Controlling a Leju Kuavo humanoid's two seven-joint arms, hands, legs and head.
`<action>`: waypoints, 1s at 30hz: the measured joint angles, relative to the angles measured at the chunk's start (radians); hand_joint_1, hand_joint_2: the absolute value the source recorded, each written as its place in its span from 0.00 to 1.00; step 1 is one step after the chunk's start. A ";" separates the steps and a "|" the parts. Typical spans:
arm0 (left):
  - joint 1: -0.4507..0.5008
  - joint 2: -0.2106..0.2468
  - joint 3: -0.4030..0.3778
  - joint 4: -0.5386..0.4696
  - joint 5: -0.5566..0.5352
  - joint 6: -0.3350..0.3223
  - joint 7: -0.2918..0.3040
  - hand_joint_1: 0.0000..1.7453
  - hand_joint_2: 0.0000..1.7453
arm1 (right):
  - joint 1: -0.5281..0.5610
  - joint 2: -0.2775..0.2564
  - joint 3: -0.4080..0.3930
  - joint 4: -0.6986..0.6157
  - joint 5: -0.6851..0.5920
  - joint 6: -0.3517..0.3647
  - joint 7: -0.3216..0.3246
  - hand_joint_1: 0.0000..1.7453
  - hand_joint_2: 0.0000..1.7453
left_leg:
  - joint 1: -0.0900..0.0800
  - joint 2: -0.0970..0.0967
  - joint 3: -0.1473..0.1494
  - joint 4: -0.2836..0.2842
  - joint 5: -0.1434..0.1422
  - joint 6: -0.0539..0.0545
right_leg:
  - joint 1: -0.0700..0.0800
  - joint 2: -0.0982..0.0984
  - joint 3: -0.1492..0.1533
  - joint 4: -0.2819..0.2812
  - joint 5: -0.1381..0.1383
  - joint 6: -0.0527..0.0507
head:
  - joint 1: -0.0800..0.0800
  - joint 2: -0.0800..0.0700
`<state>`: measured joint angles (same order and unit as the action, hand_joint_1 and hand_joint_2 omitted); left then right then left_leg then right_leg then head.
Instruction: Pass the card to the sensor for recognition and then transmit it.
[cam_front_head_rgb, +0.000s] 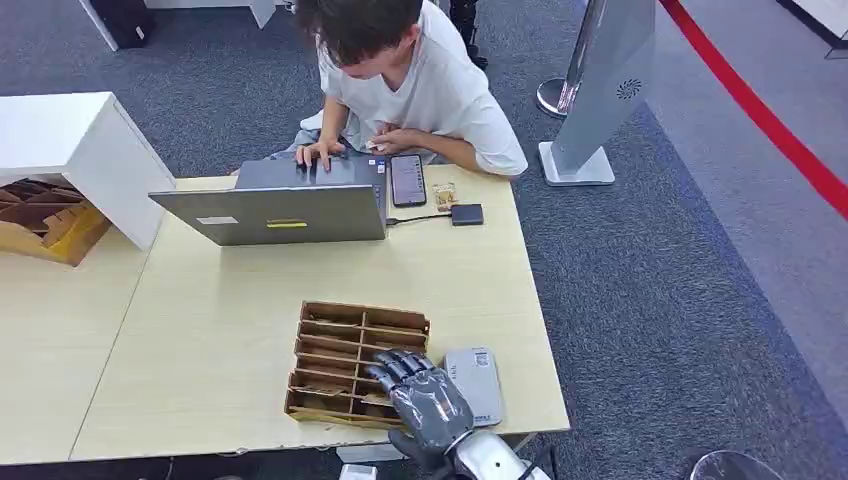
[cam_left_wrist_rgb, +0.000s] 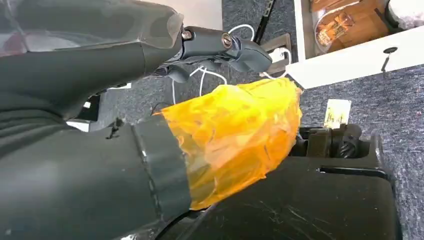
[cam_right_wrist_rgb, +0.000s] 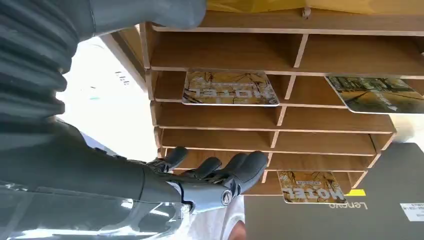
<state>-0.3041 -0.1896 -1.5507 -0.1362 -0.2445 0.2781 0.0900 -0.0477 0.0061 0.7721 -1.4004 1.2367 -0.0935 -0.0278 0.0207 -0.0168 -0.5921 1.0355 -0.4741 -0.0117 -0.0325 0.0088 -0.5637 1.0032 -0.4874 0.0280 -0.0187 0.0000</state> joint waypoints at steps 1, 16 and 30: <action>0.000 0.000 0.000 0.000 0.000 0.000 0.000 0.00 0.00 | -0.001 0.000 0.001 0.002 0.000 0.000 0.000 0.21 1.00 | 0.000 0.000 0.000 0.000 0.000 0.000 | 0.000 0.000 0.000 0.000 0.000 0.000 | 0.000 0.000; 0.000 0.000 0.000 0.000 -0.001 -0.003 -0.002 0.00 0.00 | -0.012 0.002 0.011 0.010 -0.004 0.006 0.008 0.46 1.00 | 0.000 0.000 0.000 0.000 0.000 0.000 | 0.000 0.000 0.000 0.000 0.000 0.000 | 0.000 0.000; 0.000 0.000 0.000 0.000 -0.003 -0.003 -0.003 0.00 0.00 | -0.021 0.007 0.014 0.011 -0.008 0.011 0.012 0.74 1.00 | 0.000 0.000 0.000 0.000 0.000 0.000 | 0.000 0.000 0.000 0.000 0.000 0.000 | 0.000 0.000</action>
<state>-0.3042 -0.1900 -1.5507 -0.1362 -0.2472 0.2750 0.0866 -0.0683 0.0133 0.7862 -1.3890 1.2291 -0.0828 -0.0160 0.0207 -0.0167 -0.5920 1.0355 -0.4741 -0.0117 -0.0325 0.0088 -0.5637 1.0032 -0.4874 0.0280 -0.0187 0.0000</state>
